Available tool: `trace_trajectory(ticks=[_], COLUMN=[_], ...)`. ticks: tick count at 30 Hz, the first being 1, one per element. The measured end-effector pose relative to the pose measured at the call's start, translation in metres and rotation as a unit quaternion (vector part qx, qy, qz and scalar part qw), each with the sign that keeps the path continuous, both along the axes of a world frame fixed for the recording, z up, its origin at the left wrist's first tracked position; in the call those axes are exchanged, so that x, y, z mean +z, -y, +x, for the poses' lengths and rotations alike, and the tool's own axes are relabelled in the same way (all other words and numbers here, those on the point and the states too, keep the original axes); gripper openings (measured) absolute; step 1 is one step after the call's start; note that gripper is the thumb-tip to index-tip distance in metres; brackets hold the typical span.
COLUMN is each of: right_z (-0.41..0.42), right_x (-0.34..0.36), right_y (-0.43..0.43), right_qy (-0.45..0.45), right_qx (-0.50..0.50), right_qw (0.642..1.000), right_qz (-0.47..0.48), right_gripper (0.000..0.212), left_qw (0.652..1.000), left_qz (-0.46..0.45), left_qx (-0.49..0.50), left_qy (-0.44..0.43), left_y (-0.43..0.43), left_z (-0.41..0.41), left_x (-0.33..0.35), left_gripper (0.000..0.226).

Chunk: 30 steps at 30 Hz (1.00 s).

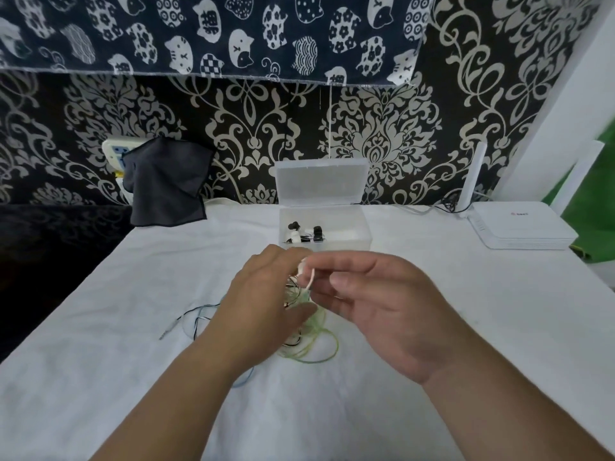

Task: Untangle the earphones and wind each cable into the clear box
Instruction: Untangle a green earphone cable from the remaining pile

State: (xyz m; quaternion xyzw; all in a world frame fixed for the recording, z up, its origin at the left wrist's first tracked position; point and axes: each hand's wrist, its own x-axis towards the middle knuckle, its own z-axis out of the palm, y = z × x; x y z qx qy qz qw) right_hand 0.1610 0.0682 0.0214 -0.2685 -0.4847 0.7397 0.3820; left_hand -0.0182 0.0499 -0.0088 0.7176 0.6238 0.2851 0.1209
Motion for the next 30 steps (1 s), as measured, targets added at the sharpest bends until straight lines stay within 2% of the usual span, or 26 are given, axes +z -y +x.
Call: trace_trajectory(ticks=[1,2,4,5,7,9,11,12,15,19,21,23,25,26,27,29,30], right_z=[0.004,0.008,0.017,0.022,0.034,0.042,0.043,0.041,0.037,0.045,0.049,0.048,0.041,0.037,0.034,0.033,0.033], right_x=[0.003,0.005,0.008,0.009,0.012,0.013,0.011,0.009,0.003,0.000,-0.004,-0.005,-0.003,-0.001,0.002,0.007,0.008], right_y=[-0.001,-0.003,-0.011,-0.015,-0.021,-0.023,-0.022,-0.021,-0.021,-0.028,-0.032,-0.032,-0.028,-0.026,-0.023,-0.020,-0.020], right_qy=[-0.053,-0.085,-0.105,-0.086,0.045,0.255,0.371,0.394,0.466,0.527,0.526,0.517,0.448,0.378,0.300,0.184,0.166], right_qx=[0.022,0.031,-0.003,-0.039,-0.099,-0.114,-0.096,-0.088,-0.069,-0.090,-0.131,-0.150,-0.132,-0.118,-0.101,-0.054,-0.037], right_qw=[0.998,0.996,0.994,0.995,0.994,0.952,0.909,0.899,0.862,0.822,0.818,0.825,0.881,0.918,0.948,0.980,0.984], right_qz=[-0.017,-0.025,-0.036,-0.034,0.025,0.122,0.165,0.168,0.186,0.198,0.193,0.171,0.081,0.021,-0.028,-0.060,-0.043], right_gripper=[0.030,0.034,0.038,0.034,0.028,0.024,0.011,0.005,0.027,0.049,0.051,0.053,0.059,0.062,0.063,0.062,0.062], left_qw=[1.000,0.999,0.994,0.990,0.979,0.959,0.939,0.931,0.896,0.793,0.796,0.825,0.863,0.884,0.896,0.896,0.899], left_qz=[0.001,-0.001,-0.024,-0.040,-0.055,-0.028,0.020,0.038,0.080,0.148,0.170,0.192,0.167,0.137,0.103,0.044,0.017], left_qx=[0.015,0.033,0.057,0.064,0.097,0.168,0.222,0.239,0.268,0.335,0.360,0.358,0.316,0.268,0.205,0.077,0.033], left_qy=[0.013,0.031,0.085,0.116,0.171,0.226,0.260,0.272,0.344,0.487,0.457,0.394,0.357,0.358,0.381,0.434,0.437], left_y=[0.000,0.000,0.002,0.003,0.004,0.002,0.001,0.001,-0.001,-0.009,-0.008,-0.007,-0.009,-0.009,-0.008,-0.004,-0.003], left_z=[-0.001,-0.001,-0.006,-0.009,-0.019,-0.028,-0.030,-0.027,-0.025,-0.045,-0.051,-0.054,-0.052,-0.047,-0.041,-0.023,-0.013], left_x=[0.002,0.006,0.012,0.017,0.022,0.024,0.024,0.026,0.030,0.039,0.044,0.043,0.041,0.040,0.040,0.038,0.038], left_gripper=[0.037,0.030,0.051,0.059,0.061,0.055,0.051,0.051,0.059,0.054,0.055,0.052,0.034,0.027,0.030,0.040,0.038])
